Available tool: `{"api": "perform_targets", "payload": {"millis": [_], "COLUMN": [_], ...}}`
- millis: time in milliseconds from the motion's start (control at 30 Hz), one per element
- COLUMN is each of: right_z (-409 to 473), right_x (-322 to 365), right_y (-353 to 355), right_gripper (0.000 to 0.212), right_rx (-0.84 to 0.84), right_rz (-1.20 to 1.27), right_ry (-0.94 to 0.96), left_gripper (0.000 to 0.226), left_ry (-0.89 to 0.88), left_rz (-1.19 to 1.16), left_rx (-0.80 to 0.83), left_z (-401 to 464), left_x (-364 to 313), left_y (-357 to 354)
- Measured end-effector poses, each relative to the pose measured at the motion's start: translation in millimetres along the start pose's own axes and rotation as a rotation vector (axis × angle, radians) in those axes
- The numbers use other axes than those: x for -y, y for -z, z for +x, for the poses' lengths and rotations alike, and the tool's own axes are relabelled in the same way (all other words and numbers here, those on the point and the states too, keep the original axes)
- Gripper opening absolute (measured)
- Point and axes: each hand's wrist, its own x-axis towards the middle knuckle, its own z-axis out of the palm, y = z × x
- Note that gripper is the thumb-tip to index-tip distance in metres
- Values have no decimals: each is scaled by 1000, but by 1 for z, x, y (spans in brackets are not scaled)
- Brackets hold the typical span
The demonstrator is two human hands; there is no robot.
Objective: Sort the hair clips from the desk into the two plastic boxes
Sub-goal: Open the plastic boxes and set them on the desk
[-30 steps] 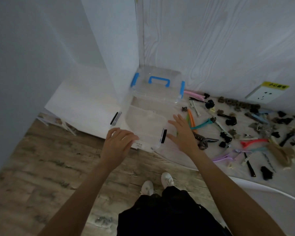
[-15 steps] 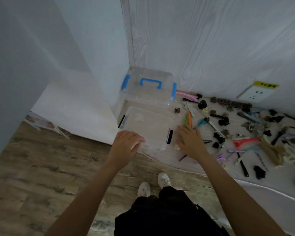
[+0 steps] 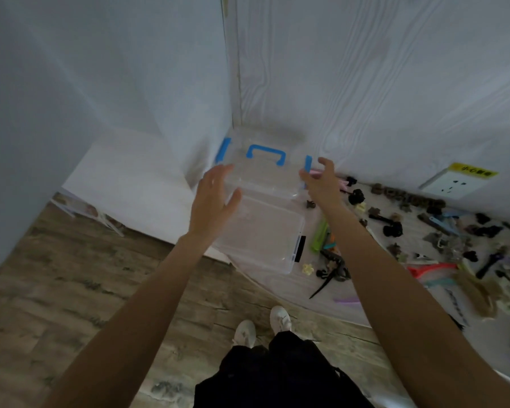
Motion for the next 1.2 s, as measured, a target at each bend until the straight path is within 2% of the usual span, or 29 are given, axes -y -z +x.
{"api": "perform_targets", "payload": {"millis": [133,233,300,367,433,500,600,733,800,900,1000,1100,1200], "right_z": [11,3,-11,-20,-20,-20,-22,-21,-22,-24,-18,-6,-8], "right_x": [-14,-23,-25,-31,-45,-50,-43,-36,-37,-25,3,20,12], "right_y": [13,26,31,33,32,33,36,42,45,50,52,54,54], "right_gripper": [40,39,41,42,43,43,37,22,19,26,28,26,24], "right_rx": [15,20,-23,-34,5,45,44,38,46,55,-9,-34,18], "right_rz": [121,70,-96,-363,-632,-727,-716,-713,-670,-448,-247,-273,-289], "right_ry": [-93,-76,86,383,600,651,623,680,685,612,521,523,509], "left_gripper": [49,48,44,42,41,40,35,28,26,36,34,39,43], "left_ry": [167,265,303,321,347,368,394,405,417,396,196,172,280], "left_rz": [48,-2,-63,-45,5,48,94,246,243,15,-139,-133,-316], "left_rx": [26,92,113,122,131,142,168,222,206,54,-96,20,20], "left_z": [28,37,40,46,55,65,74,77,73,54,34,28,28], "left_x": [5,9,9,8,7,8,8,9,8,-14,-29,-21,-19], "left_y": [-11,-13,-16,-20,-23,-27,-29,-26,-22,-11,-6,-15,-22]}}
